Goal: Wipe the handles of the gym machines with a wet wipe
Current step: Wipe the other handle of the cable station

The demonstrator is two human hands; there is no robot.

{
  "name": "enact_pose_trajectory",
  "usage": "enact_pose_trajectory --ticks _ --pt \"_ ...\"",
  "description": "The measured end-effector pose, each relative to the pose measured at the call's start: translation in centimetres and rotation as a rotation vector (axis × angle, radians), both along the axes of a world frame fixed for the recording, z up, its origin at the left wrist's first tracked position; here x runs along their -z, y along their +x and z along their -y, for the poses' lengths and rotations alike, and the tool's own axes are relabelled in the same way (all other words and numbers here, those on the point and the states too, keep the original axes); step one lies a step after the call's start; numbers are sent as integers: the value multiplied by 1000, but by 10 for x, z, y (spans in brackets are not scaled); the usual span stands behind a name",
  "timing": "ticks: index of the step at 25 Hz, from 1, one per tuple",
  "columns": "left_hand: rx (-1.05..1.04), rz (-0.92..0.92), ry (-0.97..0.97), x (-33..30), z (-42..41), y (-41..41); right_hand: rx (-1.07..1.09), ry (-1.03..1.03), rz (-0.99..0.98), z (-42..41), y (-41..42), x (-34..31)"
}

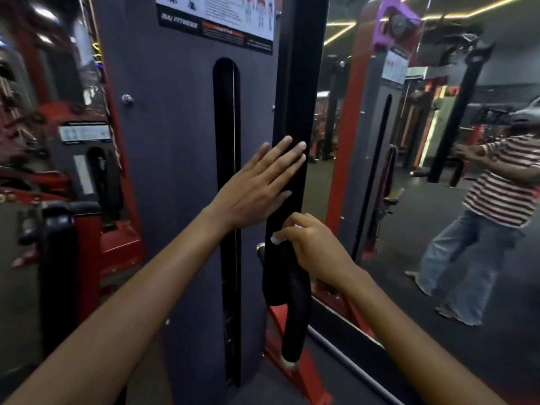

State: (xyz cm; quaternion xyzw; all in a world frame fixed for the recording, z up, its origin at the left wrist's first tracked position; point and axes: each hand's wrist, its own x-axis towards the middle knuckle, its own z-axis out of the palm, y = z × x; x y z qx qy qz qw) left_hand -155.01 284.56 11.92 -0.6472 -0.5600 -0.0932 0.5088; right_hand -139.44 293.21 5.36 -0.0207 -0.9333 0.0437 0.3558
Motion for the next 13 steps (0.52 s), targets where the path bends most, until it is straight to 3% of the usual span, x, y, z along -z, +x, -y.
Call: enact_pose_trajectory --ticks 6,13 --pt "-79 -108 15 -1 -4 9 -59 -41 32 -8 -1 -4" --pt "-70 -137 -3 -4 -6 7 -118 -11 -121 -9 9 13"
